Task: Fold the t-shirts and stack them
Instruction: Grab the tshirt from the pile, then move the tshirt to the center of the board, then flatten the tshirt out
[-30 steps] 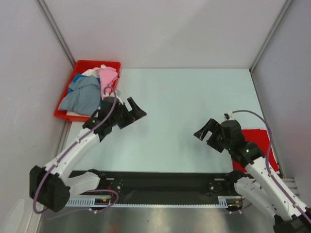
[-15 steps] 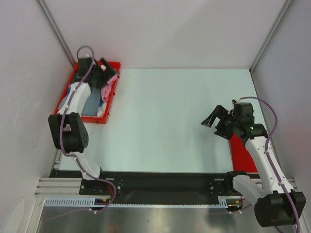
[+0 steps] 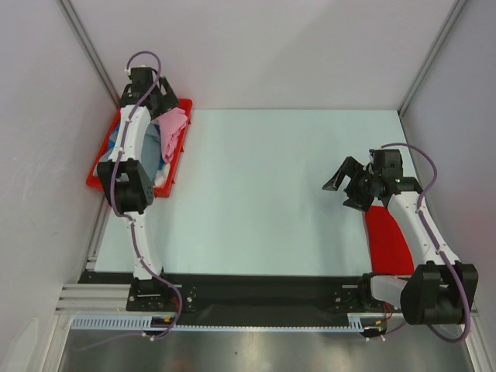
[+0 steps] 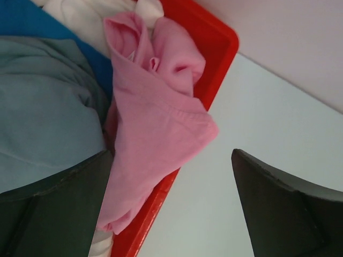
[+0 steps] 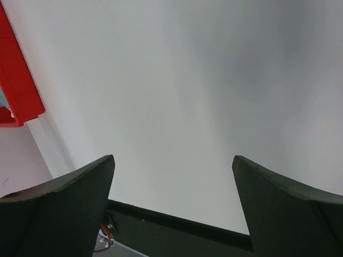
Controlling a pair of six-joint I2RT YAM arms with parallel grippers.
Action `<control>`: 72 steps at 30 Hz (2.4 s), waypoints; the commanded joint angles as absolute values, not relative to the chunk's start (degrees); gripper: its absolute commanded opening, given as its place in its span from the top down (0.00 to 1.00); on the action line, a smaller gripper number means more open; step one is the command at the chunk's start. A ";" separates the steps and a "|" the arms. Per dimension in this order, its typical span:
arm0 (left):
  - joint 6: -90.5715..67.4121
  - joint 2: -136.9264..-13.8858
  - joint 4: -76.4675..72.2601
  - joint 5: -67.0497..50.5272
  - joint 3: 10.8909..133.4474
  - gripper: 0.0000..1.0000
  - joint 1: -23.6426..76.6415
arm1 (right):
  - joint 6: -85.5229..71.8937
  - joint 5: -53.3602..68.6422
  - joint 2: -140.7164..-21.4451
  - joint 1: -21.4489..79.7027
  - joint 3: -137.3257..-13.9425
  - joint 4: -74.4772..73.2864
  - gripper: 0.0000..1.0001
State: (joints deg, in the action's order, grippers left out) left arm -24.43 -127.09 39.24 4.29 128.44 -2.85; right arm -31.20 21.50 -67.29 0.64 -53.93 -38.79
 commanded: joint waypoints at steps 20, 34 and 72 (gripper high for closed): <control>-20.57 -124.83 40.71 6.25 137.02 1.00 -1.85 | -30.85 22.68 -71.63 0.44 -59.50 -38.67 0.00; -23.64 -85.38 35.52 -7.74 108.32 0.90 10.18 | -34.27 27.94 -67.95 7.64 -58.63 -38.06 0.00; -23.73 -58.96 24.09 -1.59 50.09 0.42 49.64 | -29.62 19.94 -100.45 25.58 -72.94 -26.02 0.50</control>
